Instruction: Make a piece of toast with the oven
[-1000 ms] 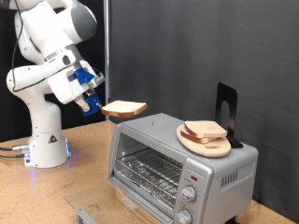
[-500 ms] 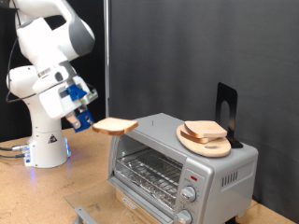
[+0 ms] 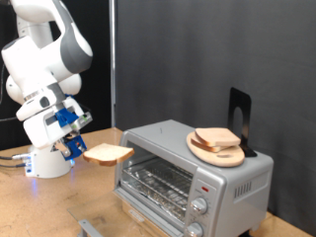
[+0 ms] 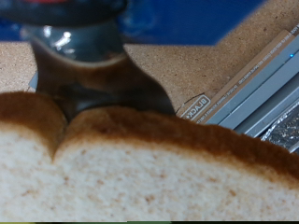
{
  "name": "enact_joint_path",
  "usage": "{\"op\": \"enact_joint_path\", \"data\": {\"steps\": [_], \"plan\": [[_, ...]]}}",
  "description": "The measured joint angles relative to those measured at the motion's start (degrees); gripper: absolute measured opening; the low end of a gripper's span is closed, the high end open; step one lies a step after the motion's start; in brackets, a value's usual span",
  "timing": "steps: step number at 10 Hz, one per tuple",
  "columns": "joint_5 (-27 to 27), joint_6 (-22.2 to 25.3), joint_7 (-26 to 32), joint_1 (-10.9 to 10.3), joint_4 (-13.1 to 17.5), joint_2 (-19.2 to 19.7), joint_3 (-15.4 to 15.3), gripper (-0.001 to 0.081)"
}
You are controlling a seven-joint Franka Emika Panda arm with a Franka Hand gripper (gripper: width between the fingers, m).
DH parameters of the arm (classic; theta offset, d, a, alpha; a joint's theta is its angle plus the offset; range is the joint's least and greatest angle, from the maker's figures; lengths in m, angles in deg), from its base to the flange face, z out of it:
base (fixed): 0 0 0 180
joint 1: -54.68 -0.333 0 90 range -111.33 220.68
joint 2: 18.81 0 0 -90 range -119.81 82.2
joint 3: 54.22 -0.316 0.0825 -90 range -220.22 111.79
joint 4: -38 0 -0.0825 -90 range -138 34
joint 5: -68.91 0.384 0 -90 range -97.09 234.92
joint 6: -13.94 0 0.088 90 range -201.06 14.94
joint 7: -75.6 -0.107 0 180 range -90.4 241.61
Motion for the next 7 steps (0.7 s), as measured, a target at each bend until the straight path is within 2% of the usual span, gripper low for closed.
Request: {"op": "enact_joint_path", "data": {"steps": [4, 7], "plan": [[-0.1, 2.0, 7.6, -1.3, 3.4, 5.5, 0.7, 0.0425], [0.0, 2.3, 8.9, -2.2, 4.3, 7.1, 0.5, 0.0425]]}}
